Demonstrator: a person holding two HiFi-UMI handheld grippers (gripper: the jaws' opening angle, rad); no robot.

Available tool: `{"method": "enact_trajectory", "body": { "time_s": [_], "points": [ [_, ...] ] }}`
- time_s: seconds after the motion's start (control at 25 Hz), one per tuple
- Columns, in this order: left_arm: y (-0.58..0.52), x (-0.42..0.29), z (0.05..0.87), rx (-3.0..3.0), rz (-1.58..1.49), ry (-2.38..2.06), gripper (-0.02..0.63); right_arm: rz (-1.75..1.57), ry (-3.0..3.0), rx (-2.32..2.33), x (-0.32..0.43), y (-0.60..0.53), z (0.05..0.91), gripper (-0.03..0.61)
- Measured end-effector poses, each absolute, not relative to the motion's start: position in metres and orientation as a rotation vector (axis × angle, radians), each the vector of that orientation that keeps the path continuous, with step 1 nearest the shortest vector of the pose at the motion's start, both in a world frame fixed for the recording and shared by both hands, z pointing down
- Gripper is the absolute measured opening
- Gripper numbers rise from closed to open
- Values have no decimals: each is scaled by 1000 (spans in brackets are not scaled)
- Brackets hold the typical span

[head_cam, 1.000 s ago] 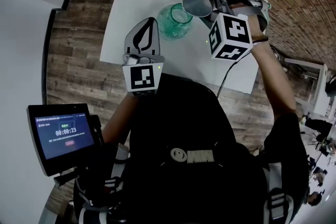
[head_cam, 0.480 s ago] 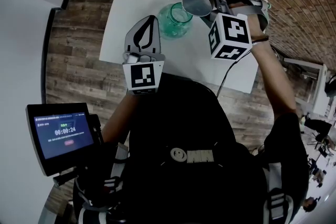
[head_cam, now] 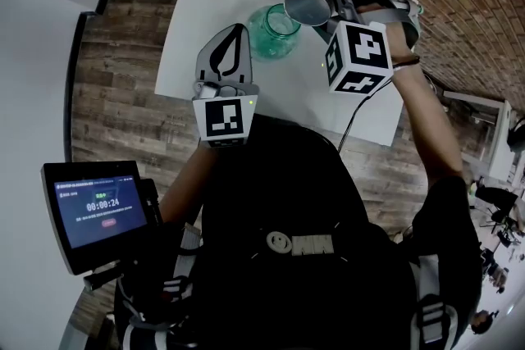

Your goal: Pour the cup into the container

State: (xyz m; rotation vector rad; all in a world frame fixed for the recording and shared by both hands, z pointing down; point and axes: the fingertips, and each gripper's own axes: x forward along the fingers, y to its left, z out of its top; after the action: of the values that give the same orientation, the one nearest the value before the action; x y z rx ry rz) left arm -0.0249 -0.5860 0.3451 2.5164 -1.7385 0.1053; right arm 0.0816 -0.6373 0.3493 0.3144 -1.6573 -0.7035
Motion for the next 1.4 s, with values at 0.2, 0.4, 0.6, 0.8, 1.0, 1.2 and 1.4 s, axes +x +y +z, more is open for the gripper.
{"method": "enact_trajectory", "body": {
  "time_s": [0.2, 0.4, 0.6, 0.8, 1.0, 1.2, 1.4],
  "points": [
    [-587, -25, 346, 2511, 110, -1734, -2, -705, -1651, 309, 81, -637, 349, 268],
    [-589, -23, 346, 2511, 113, -1728, -2, -709, -1647, 310, 82, -639, 348, 268],
    [-589, -22, 345, 2511, 102, -1724, -2, -717, -1639, 308, 80, -639, 349, 268],
    [-590, -23, 345, 2510, 100, -1727, -2, -717, -1639, 306, 80, -640, 349, 268],
    [-590, -22, 344, 2515, 107, -1729, -2, -718, -1639, 305, 81, -641, 350, 268],
    [-590, -21, 344, 2515, 105, -1726, -2, -720, -1636, 300, 82, -641, 350, 268],
    [-591, -19, 342, 2524, 106, -1724, -2, -724, -1628, 294, 83, -641, 350, 268]
  ]
}}
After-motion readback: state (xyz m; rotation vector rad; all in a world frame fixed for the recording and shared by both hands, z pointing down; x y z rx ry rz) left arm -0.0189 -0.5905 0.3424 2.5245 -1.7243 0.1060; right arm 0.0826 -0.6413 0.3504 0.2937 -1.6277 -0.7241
